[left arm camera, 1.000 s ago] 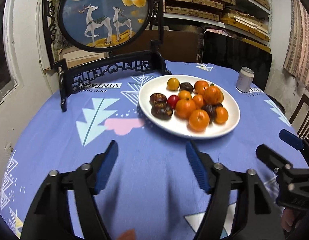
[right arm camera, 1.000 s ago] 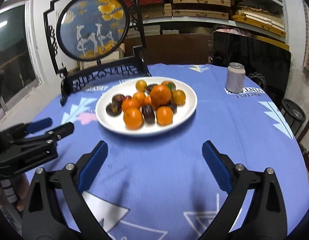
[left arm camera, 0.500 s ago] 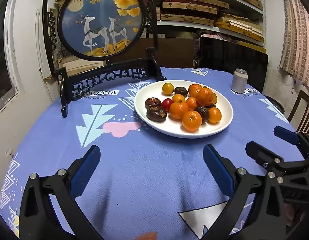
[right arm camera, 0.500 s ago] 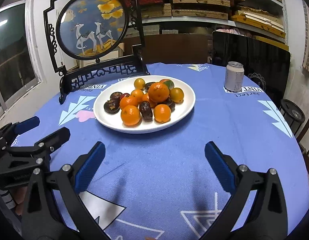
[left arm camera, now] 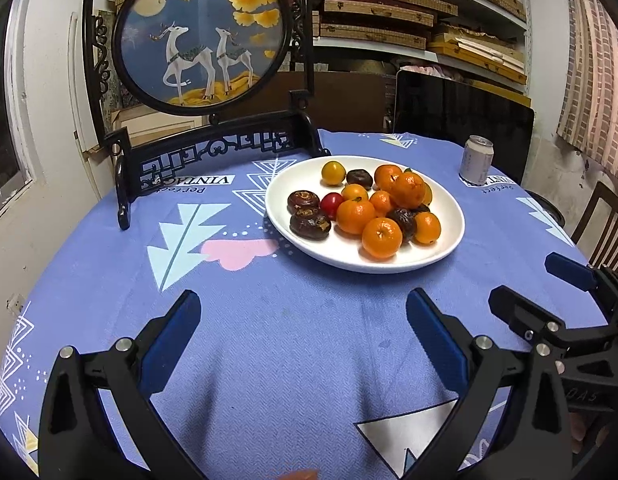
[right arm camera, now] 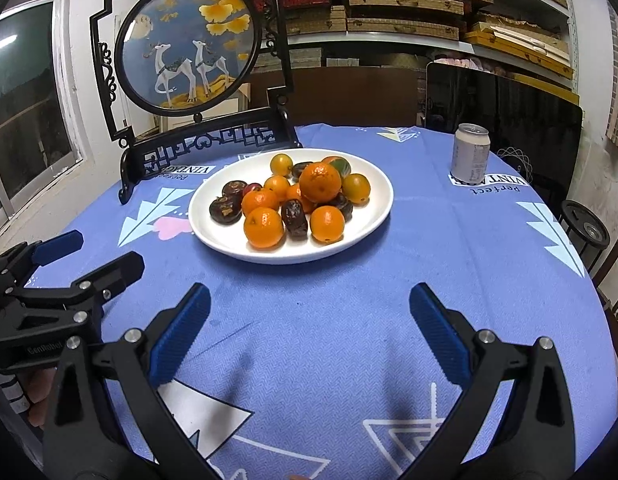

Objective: Organize fruits

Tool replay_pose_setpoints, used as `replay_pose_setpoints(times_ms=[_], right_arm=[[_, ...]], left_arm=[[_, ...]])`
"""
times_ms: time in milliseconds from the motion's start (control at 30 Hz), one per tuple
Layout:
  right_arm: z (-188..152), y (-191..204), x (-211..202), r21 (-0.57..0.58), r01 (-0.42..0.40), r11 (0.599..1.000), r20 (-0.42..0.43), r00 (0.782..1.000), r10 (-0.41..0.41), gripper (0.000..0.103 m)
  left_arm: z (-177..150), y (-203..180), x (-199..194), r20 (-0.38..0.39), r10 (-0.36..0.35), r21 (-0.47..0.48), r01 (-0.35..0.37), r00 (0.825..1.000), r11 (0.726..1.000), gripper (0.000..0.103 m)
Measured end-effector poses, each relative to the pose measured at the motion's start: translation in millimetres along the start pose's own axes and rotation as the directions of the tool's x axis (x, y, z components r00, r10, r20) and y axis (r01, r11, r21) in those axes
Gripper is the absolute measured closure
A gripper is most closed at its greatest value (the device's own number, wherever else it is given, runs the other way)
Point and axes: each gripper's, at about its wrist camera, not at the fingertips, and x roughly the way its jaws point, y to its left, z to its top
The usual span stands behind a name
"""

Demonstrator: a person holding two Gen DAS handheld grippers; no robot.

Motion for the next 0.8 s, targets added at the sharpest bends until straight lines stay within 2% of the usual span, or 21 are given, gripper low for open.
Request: replay_pose_setpoints(times_ms=[333,467,800], right_arm=[[-0.1,0.0,0.1,-0.001,-0.001,1.0,-0.002,1.0,0.001,0.002],[0.0,-0.1,0.0,0.0,-0.001,1.0,-0.001,1.0,0.001,0.002],[-0.6,-0.6,0.9,0.001,0.0,1.0,-0.002,1.0,0.0,0.002]], left_arm=[[-2.8,-0.5,2.0,-0.004,-0.011,-0.011,0.011,1.0,1.0,0.001],[-3.0,2.0,1.2,0.004,0.005,-0.021,-0.005,1.0,1.0,0.001],[-1.6,1.3,4.2,-0.02,-0.013,-0.006,0.013,1.0,1.0,0.001]])
